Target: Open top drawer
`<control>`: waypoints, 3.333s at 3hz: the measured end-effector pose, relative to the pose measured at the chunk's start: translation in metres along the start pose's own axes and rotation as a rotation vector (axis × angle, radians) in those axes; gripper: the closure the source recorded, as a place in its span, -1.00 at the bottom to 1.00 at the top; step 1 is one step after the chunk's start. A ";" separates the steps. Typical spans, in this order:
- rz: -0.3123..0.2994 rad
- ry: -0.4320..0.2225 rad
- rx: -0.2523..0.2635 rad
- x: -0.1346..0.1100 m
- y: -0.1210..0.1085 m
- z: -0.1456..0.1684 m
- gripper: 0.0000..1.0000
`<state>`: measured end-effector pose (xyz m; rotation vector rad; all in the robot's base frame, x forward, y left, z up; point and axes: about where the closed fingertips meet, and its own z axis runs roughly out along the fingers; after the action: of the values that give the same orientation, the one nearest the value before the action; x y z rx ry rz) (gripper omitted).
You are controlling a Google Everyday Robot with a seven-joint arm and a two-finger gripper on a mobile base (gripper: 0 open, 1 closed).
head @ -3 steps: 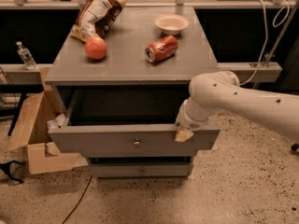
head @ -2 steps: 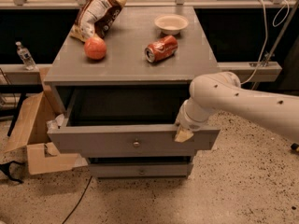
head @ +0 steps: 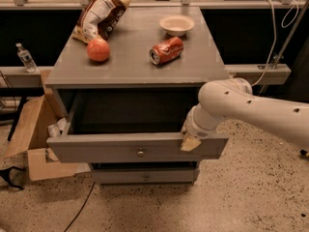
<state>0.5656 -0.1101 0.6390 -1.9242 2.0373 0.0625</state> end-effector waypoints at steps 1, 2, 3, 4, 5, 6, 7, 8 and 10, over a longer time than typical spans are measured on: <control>0.017 -0.020 0.010 0.002 0.015 -0.003 1.00; 0.017 -0.020 0.010 0.001 0.016 -0.004 1.00; 0.033 -0.038 0.019 0.003 0.031 -0.007 1.00; 0.033 -0.038 0.019 0.003 0.031 -0.007 0.65; 0.033 -0.038 0.019 0.003 0.031 -0.007 0.20; 0.033 -0.038 0.019 0.003 0.031 -0.007 -0.27; 0.033 -0.038 0.019 0.003 0.031 -0.007 -0.75; 0.033 -0.038 0.019 0.003 0.031 -0.007 -1.00; 0.010 -0.009 -0.093 0.000 0.047 -0.002 -0.95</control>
Offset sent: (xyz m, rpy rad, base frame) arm -0.2089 -0.0263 0.0053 0.2681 -0.0759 -0.1977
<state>0.5192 -0.1068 0.6312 -1.9651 2.0723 0.1708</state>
